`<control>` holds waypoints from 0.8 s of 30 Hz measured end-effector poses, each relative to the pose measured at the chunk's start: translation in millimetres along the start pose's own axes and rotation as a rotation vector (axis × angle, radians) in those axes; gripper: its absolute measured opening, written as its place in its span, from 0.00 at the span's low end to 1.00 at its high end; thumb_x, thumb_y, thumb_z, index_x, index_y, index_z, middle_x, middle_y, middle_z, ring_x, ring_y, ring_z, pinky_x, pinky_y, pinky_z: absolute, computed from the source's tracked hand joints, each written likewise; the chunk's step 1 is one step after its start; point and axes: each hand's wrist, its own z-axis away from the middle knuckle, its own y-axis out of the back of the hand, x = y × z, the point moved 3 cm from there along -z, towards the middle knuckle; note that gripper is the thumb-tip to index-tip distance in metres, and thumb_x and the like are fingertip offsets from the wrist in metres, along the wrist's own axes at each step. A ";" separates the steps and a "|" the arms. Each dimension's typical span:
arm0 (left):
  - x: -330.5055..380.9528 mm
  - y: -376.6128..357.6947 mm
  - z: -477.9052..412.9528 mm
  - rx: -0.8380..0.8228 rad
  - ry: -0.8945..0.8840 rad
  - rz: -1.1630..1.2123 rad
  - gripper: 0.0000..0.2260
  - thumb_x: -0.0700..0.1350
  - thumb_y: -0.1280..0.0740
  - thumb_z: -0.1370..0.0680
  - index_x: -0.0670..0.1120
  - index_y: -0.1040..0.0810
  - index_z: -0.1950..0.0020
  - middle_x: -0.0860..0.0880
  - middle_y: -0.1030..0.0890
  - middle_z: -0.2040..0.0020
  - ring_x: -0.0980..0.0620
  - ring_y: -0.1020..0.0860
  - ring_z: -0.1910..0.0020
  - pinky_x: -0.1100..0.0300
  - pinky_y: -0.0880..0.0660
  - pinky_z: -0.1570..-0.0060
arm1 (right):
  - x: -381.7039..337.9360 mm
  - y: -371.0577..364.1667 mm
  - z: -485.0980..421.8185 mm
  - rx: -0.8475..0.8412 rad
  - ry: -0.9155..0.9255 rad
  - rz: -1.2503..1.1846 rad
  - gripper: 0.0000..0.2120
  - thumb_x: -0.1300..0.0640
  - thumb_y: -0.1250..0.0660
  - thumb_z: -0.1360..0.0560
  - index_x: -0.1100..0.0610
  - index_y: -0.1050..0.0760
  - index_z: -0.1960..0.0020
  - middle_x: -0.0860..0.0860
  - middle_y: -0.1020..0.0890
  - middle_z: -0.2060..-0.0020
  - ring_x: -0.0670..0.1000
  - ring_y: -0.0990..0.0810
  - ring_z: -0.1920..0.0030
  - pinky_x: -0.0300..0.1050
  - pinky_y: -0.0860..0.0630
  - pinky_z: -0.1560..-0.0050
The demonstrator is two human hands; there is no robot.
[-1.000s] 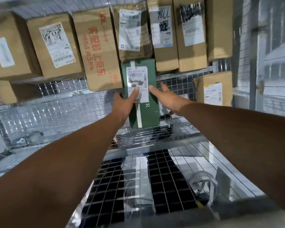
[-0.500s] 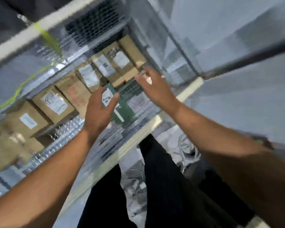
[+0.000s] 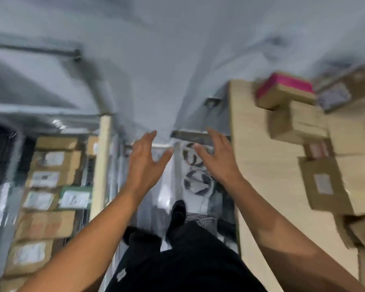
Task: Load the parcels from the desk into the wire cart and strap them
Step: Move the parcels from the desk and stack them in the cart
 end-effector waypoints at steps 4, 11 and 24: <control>99.9 -94.9 -28.1 -0.172 -0.182 -0.077 0.41 0.70 0.39 0.26 0.46 0.35 0.20 0.44 0.32 0.21 0.46 0.37 0.22 0.61 0.44 0.27 | 74.4 100.9 16.7 0.260 -0.142 -0.091 0.33 0.40 0.34 0.19 0.52 0.37 0.19 0.54 0.34 0.21 0.56 0.40 0.20 0.55 0.43 0.20; 217.9 -268.6 -6.9 -0.486 -0.345 -0.078 0.39 0.71 0.38 0.26 0.53 0.38 0.19 0.49 0.36 0.22 0.49 0.35 0.24 0.59 0.38 0.31 | 197.3 223.7 90.0 0.658 -0.354 -0.185 0.32 0.37 0.36 0.20 0.51 0.34 0.21 0.49 0.29 0.24 0.52 0.34 0.23 0.55 0.36 0.23; 302.8 -490.8 25.5 -0.804 -0.628 -0.441 0.30 0.65 0.38 0.19 0.61 0.41 0.18 0.50 0.54 0.15 0.45 0.54 0.16 0.42 0.45 0.19 | 366.0 234.7 171.3 0.957 -0.767 -0.650 0.29 0.46 0.31 0.19 0.47 0.36 0.21 0.41 0.34 0.31 0.18 0.35 0.43 0.14 0.38 0.48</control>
